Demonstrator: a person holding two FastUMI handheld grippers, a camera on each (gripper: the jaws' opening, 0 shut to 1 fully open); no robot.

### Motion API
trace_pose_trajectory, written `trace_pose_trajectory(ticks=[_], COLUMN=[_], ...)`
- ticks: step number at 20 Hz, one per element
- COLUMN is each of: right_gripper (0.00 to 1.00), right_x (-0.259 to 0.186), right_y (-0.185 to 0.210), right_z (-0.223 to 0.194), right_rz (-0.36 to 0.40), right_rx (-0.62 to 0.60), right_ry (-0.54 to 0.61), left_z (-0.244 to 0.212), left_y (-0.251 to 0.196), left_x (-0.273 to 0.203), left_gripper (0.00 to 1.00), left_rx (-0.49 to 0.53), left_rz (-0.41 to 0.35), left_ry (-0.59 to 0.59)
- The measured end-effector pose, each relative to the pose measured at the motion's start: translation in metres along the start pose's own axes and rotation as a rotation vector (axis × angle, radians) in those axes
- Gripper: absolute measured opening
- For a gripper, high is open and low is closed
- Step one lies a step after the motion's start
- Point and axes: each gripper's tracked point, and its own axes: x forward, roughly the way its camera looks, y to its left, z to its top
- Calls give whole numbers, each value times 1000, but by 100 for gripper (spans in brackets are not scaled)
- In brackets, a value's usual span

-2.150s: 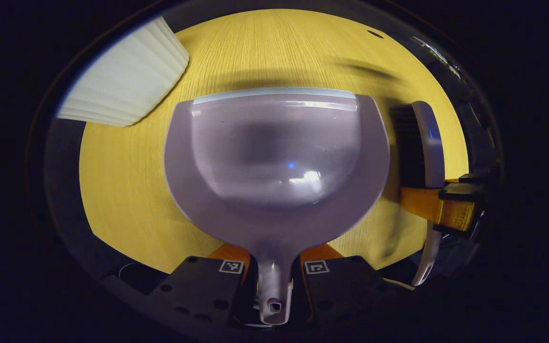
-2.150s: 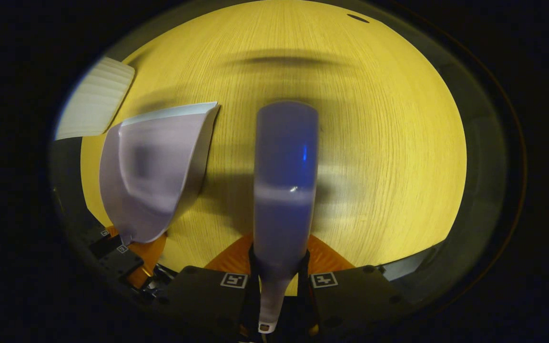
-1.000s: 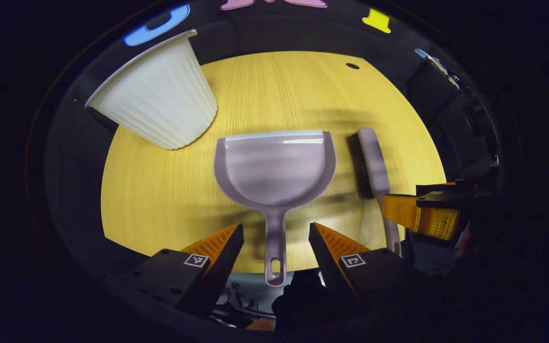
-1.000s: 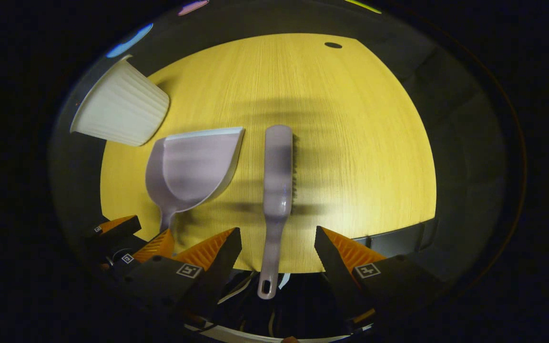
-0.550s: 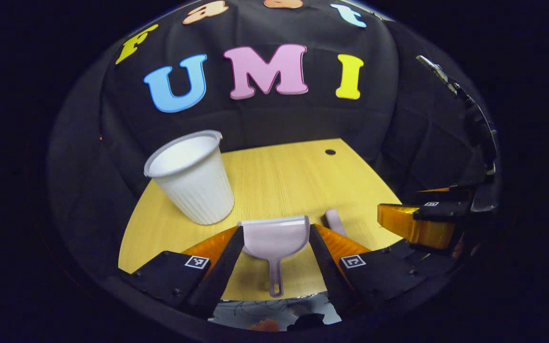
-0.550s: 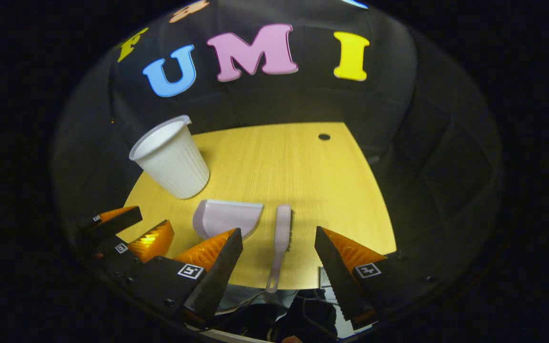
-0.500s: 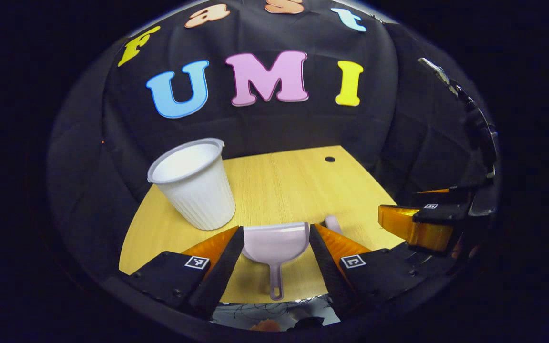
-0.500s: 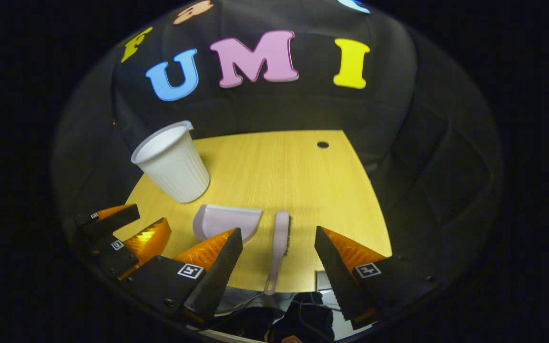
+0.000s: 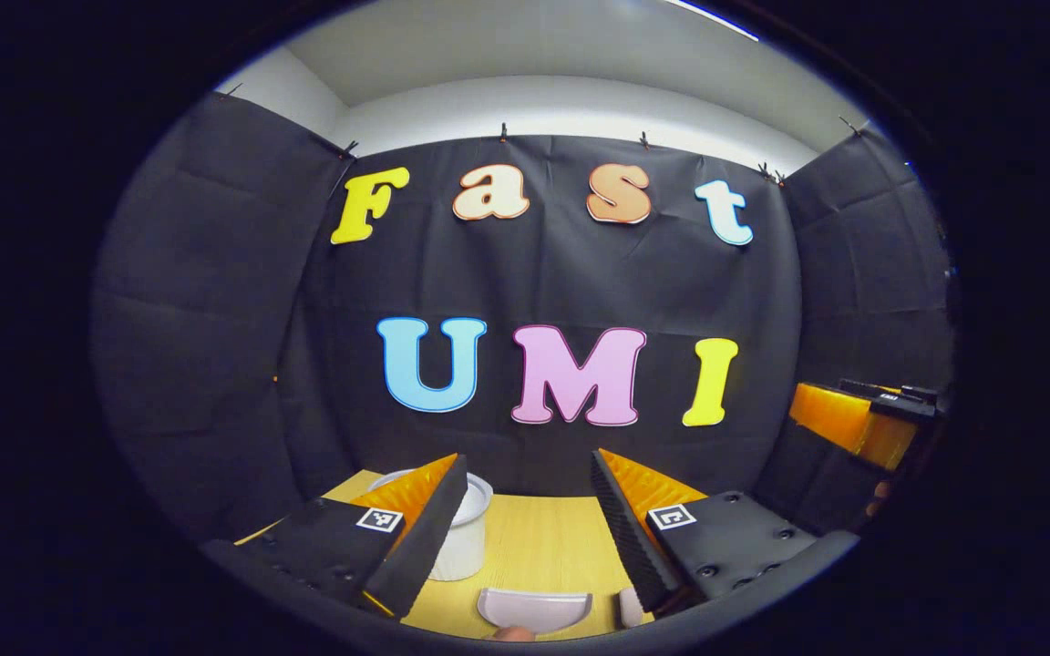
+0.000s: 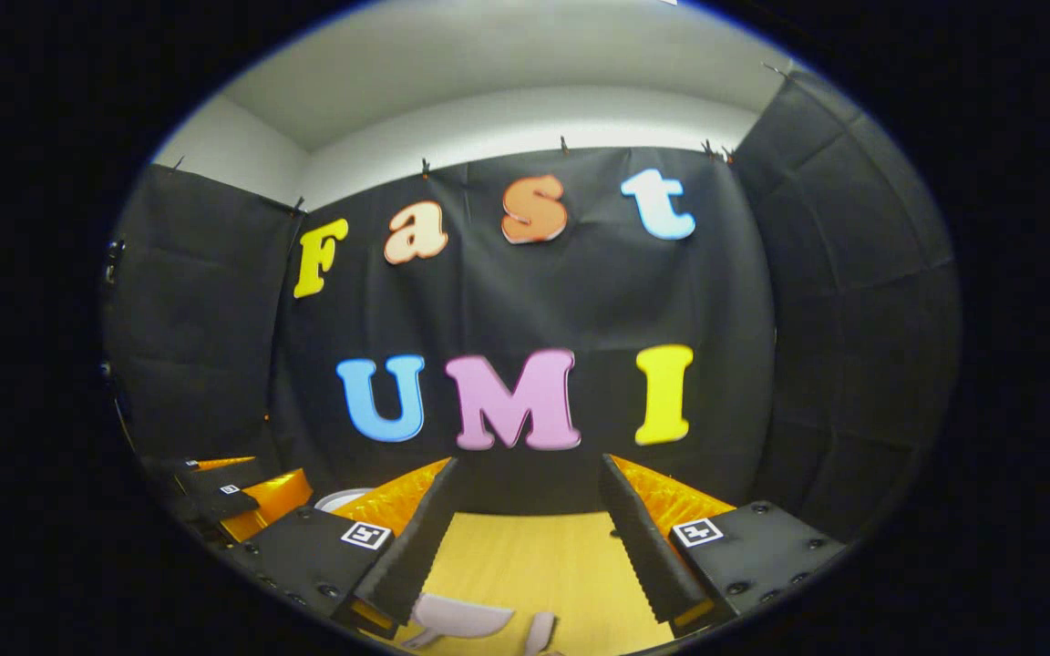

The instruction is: Pick up the small broom and dustpan from the desktop, sweep the trash into the dustpan with the broom, and then empty the trash into the garbage bin.

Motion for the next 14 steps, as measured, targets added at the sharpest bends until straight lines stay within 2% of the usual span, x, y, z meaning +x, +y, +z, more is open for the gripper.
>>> trace_pose_trajectory(ticks=[2, 3, 4, 6, 7, 9, 12, 14], right_gripper=[92, 92, 96, 96, 92, 96, 92, 96], right_x=[-10, -6, -6, 1, 2, 1, 1, 0], right_y=[2, 4, 4, 2, 4, 3, 5, 8], right_z=[16, 10, 8, 8, 6, 5, 10, 15], right_rz=[29, 47, 56, 54, 61, 64, 77, 90], right_rx=[-5, 0, -6, -30, -37, -55, -83, -97], right_ry=[1, 19, 20, 20, 20, 13, -13, -31], left_z=[2, 5, 9, 14, 14, 16, 19, 25], left_y=[1, 6, 6, 6, 5, 4, 3, 0], left_x=[6, 3, 0, -5, -5, -3, -4, -7], left_gripper=[80, 80, 80, 80, 80, 80, 80, 80], left_rx=[-18, -37, -50, -60, -59, -57, -59, -68], left_rz=[9, 17, 14, 17, 11, -4, -30, -58], left_ry=[-11, -24, -37, -45, -45, -44, -60, -82])
